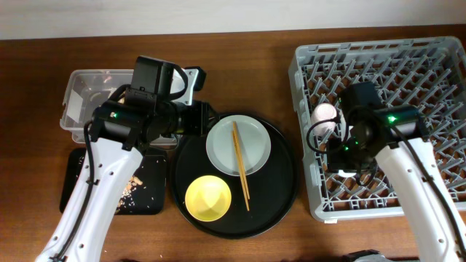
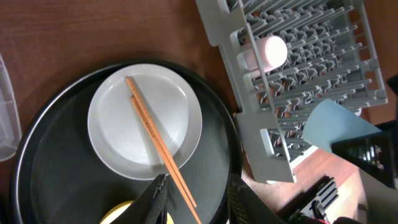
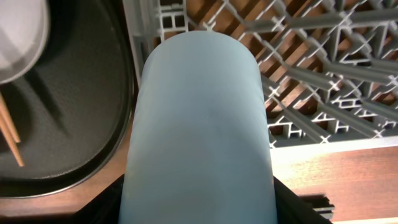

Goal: Sort waste into correct bins and load items into the dishwasher rack
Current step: 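Pass the blue cup to the right gripper and place it in the rack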

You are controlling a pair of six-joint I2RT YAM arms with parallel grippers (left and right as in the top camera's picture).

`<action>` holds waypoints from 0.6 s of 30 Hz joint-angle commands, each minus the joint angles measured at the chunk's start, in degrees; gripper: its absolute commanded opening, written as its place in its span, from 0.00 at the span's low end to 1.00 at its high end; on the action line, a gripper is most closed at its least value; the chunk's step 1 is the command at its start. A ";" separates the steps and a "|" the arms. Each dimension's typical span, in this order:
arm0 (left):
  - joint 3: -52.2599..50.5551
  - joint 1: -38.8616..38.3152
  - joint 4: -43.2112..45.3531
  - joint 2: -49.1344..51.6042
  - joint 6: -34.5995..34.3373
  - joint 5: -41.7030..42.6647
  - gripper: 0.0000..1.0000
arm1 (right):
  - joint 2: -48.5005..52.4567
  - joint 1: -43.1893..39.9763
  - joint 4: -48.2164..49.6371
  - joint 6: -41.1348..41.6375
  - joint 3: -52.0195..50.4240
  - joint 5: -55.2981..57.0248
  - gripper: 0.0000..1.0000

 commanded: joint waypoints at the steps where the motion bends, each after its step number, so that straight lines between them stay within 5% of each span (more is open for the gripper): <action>1: 0.31 0.24 -0.74 -0.17 0.79 -0.48 0.31 | 0.42 0.04 2.60 0.87 -3.54 1.36 0.48; 18: 0.31 0.24 -1.18 -0.17 0.76 -1.49 0.31 | 0.44 0.04 5.55 2.14 -8.02 4.70 0.49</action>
